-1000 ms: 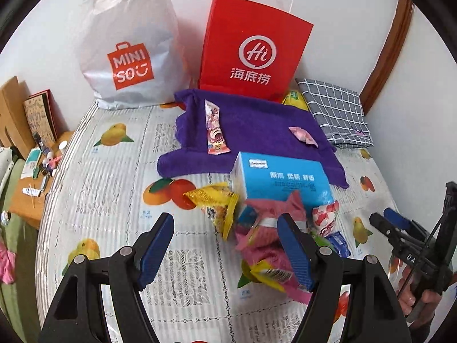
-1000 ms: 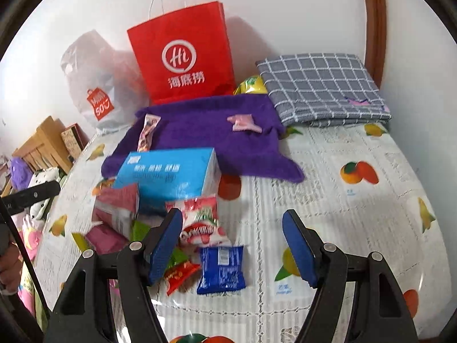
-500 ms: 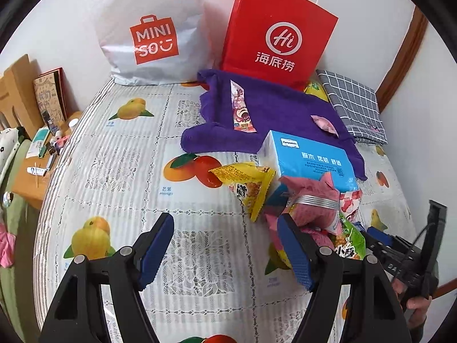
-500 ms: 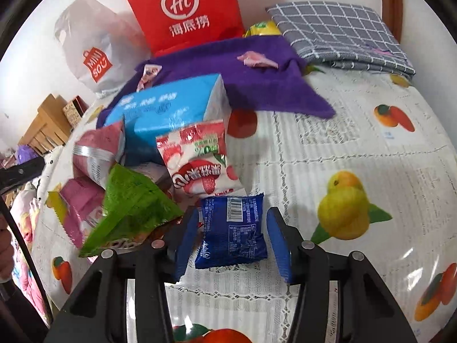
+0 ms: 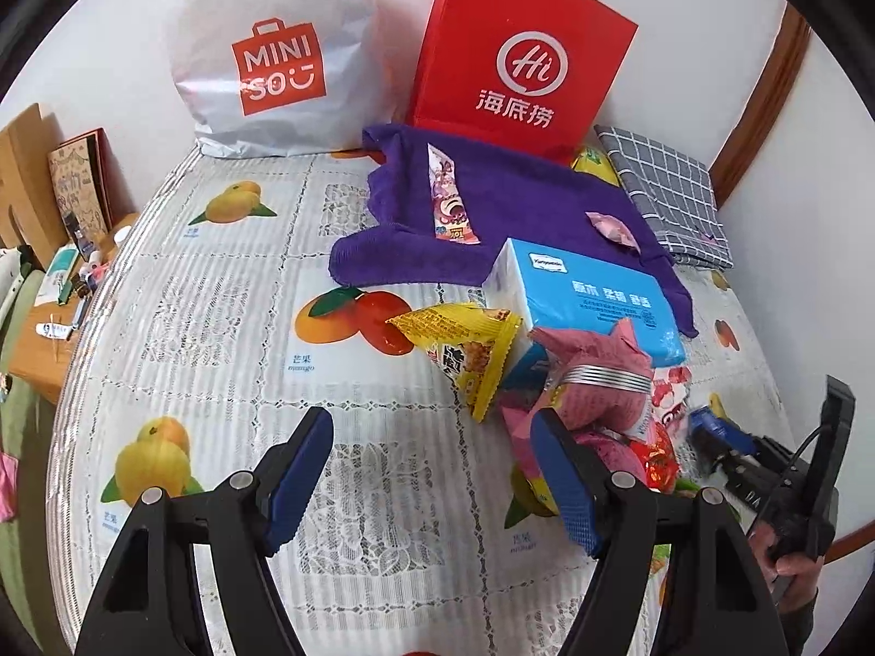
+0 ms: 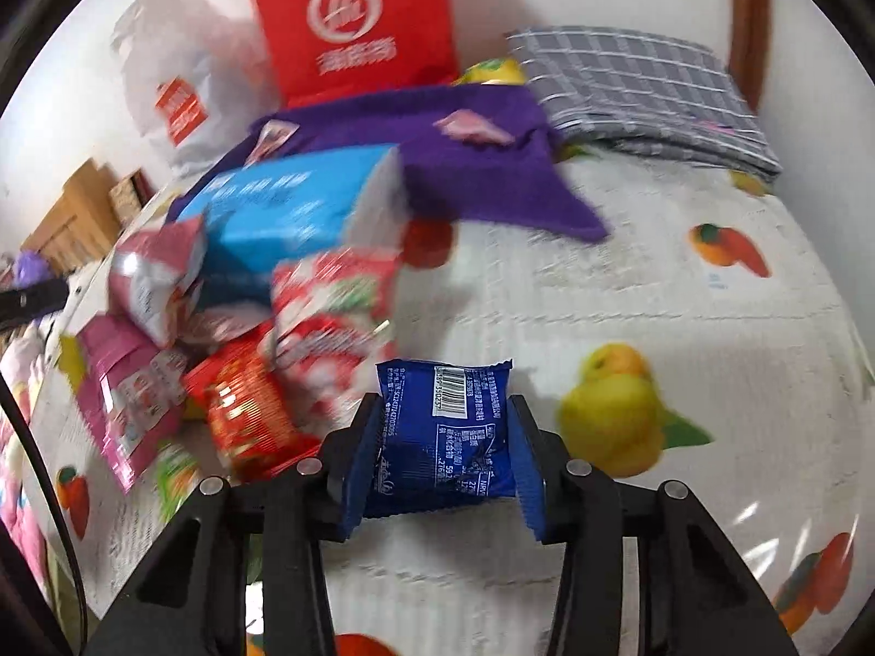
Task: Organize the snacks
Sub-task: 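Grasp the blue biscuit packet with the right gripper, then lift the blue packet with the right gripper while the left reaches the yellow chip bag, then carry the yellow chip bag with the left gripper while the right carries the blue packet to the towel, then open the right gripper on the purple towel while the left releases the yellow chip bag there, then grasp the pink silver-banded bag with the left gripper while the right grasps the green snack bag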
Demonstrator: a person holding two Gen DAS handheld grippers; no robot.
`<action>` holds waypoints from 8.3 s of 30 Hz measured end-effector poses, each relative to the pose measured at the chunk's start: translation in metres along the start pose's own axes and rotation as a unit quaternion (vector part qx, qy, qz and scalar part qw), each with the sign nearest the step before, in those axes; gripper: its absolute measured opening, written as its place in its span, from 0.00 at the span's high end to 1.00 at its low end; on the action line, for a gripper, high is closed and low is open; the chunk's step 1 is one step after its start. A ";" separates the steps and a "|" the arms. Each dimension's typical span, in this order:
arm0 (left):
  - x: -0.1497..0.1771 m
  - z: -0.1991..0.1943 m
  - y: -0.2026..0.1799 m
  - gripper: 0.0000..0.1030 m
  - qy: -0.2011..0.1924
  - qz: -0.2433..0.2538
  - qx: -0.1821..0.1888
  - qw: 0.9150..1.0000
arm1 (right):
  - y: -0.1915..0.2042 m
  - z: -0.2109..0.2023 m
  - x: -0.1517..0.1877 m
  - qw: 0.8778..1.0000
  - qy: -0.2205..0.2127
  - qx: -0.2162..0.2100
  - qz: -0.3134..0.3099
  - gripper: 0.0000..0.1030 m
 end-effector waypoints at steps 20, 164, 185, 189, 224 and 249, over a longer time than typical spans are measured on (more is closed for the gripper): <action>-0.014 0.056 0.001 0.29 0.024 0.034 0.013 0.999 | -0.023 0.017 -0.008 0.999 -0.034 0.028 0.006 0.52; -0.154 0.064 0.013 0.58 -0.007 0.028 -0.008 1.000 | 0.079 0.063 -0.203 0.998 -0.047 -0.050 0.012 0.56; -0.166 0.119 0.003 0.58 0.021 0.037 0.016 0.999 | 0.061 0.121 -0.186 0.999 0.000 -0.041 0.020 0.56; -0.167 0.129 0.001 0.58 0.028 0.040 0.020 0.999 | 0.060 0.125 -0.184 0.999 0.005 -0.042 0.020 0.56; -0.170 0.161 -0.014 0.58 0.042 0.045 0.054 0.997 | 0.065 0.125 -0.179 0.999 0.016 -0.042 -0.021 0.55; -0.136 0.056 -0.002 0.34 -0.003 0.030 0.033 0.999 | 0.066 0.014 -0.161 0.998 -0.059 -0.013 -0.023 0.47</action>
Point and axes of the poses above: each gripper's, at about its wrist camera, not at the fingertips, and z roughly the way its jaws point, y to its left, x to its underside, the point moved 10 cm from there along z, roughly the way its jaws point, and after that the axes turned 15 degrees about z, right-handed, at the moved point
